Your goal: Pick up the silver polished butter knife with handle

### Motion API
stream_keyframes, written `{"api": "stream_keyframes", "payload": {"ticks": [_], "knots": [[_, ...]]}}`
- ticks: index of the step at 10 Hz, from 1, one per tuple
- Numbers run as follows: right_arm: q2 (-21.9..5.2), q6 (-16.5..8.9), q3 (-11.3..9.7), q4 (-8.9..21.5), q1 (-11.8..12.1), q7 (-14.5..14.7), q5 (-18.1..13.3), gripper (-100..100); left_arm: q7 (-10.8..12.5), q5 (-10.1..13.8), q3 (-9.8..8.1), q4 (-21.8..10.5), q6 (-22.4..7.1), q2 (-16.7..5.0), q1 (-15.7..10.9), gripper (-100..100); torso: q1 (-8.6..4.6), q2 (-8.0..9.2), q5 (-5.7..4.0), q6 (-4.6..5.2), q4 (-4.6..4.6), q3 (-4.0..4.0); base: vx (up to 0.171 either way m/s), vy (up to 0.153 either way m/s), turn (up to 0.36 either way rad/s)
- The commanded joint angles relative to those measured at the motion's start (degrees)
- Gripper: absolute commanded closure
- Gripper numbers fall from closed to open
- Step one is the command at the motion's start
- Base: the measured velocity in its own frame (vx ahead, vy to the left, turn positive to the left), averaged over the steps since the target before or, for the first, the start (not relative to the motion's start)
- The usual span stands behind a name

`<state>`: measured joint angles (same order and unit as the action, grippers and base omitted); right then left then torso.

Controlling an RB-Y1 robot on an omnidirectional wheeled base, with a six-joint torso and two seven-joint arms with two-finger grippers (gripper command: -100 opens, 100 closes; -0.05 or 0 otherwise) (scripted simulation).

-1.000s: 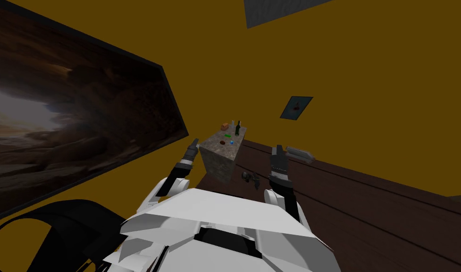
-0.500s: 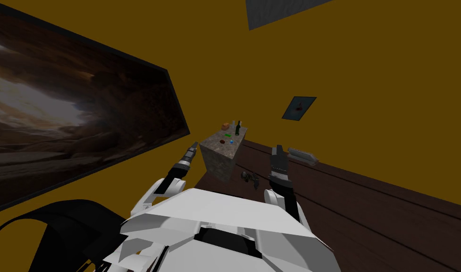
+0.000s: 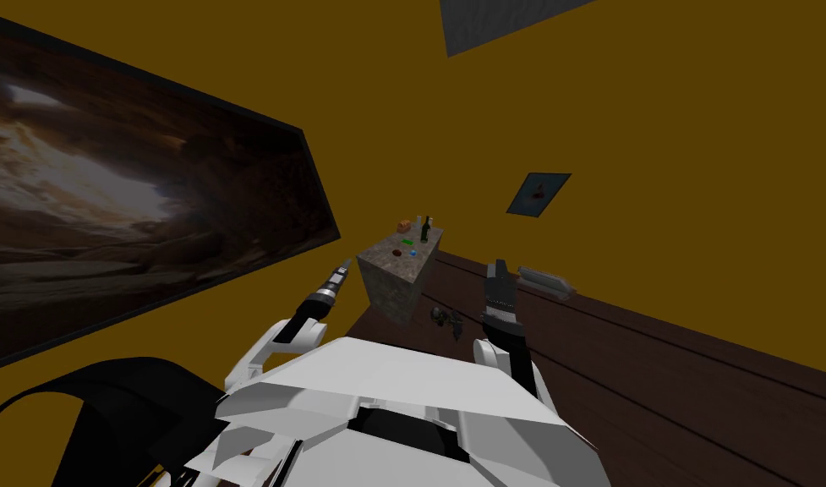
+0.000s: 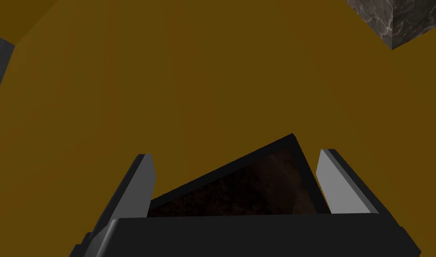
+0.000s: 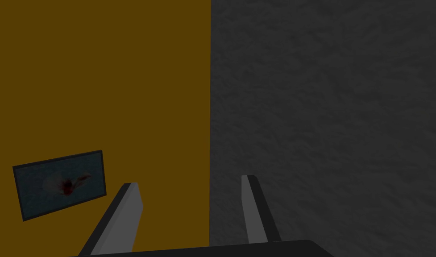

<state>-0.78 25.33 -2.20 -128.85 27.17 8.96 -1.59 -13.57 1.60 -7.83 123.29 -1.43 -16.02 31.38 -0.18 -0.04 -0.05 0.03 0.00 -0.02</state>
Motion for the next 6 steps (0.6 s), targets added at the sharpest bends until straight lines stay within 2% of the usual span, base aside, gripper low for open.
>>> {"api": "stream_keyframes", "payload": {"ticks": [1,2,3,4,5,6], "knots": [[0.0,0.0,0.0,0.0,0.0,0.0,0.0,0,-1.47,-0.09,-1.35,-1.42,-2.86,-1.07,-0.31,-100,0.0,0.0,0.0,0.0,0.0,0.0,0.005,-0.058,0.065],[0.0,0.0,0.0,0.0,0.01,0.0,0.0,0,-1.47,-0.09,-1.35,-1.42,-4.08,-1.07,-0.31,-100,-0.05,-0.03,0.0,-0.02,-0.01,-0.02,-0.006,-0.072,0.046],[0.0,0.0,0.0,0.0,0.0,0.0,0.0,0,-2.89,-0.11,-2.73,-2.87,-5.97,-2.19,-0.63,-100,-0.09,-0.01,-0.01,0.0,0.0,-0.01,-0.014,-0.097,0.066],[0.01,0.0,0.0,0.0,0.0,0.0,0.0,0,-2.89,-0.11,-2.73,-2.87,-7.56,-2.19,-0.63,-100,-0.18,0.01,-0.03,-0.01,0.0,0.01,-0.002,-0.086,0.037],[0.0,0.0,0.0,0.0,0.0,0.0,0.0,0,-4.36,-0.09,-4.13,-4.41,-9.4,-3.33,-1.08,-100,-0.16,0.0,-0.04,-0.01,0.0,0.0,0.012,-0.104,0.063],[0.01,0.0,0.0,0.0,0.0,0.0,0.0,0,-4.36,-0.09,-4.13,-4.41,-11.12,-3.33,-1.08,-100,-0.21,-0.05,-0.04,-0.01,-0.01,-0.03,0.002,-0.097,0.029]]}}
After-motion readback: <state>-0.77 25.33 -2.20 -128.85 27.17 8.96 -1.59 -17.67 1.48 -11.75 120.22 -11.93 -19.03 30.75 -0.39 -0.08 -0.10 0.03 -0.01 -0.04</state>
